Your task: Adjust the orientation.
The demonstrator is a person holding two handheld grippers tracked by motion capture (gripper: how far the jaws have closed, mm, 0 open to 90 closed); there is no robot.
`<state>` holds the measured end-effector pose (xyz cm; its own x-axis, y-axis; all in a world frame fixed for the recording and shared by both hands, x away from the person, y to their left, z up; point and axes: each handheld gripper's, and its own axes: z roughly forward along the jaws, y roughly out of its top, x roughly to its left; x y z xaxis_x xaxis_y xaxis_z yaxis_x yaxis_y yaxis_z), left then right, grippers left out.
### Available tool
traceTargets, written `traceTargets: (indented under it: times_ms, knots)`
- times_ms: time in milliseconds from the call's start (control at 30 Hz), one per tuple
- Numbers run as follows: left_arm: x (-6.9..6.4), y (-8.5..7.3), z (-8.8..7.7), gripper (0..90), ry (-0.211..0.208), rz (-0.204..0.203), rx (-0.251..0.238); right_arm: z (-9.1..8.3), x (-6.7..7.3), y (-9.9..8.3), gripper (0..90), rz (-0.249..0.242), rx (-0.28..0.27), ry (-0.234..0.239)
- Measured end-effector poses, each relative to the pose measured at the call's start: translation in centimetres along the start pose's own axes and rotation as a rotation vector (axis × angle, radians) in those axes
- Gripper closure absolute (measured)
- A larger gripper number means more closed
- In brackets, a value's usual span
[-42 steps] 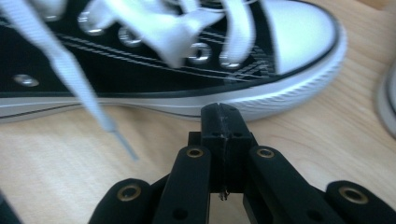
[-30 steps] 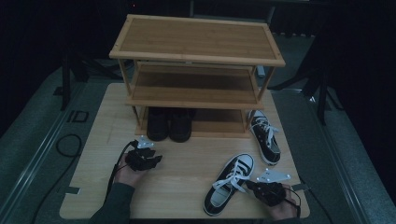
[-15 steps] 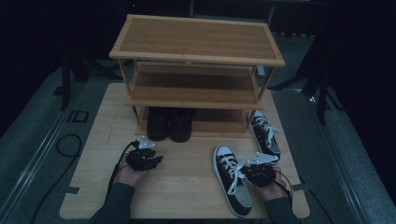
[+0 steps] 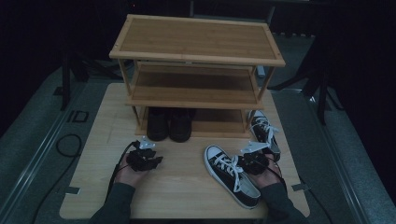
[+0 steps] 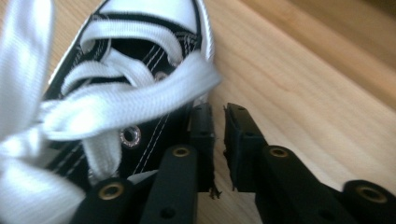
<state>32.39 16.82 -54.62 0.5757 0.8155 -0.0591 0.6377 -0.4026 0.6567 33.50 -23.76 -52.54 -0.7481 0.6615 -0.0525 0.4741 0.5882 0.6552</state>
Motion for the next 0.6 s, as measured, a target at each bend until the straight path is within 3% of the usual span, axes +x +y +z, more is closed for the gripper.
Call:
traceTargets:
  times_ms: [233, 600]
  knots:
    - [0.1, -0.1, 0.0, 59.6, 0.004, -0.006, 0.000, -2.1, 0.1, 0.8, 68.0, -0.017, 0.001, -0.036]
    - [0.3, -0.1, 0.2, 59.6, 0.009, -0.005, 0.008, -4.9, 0.8, 0.8, 70.3, -0.030, 0.001, -0.036]
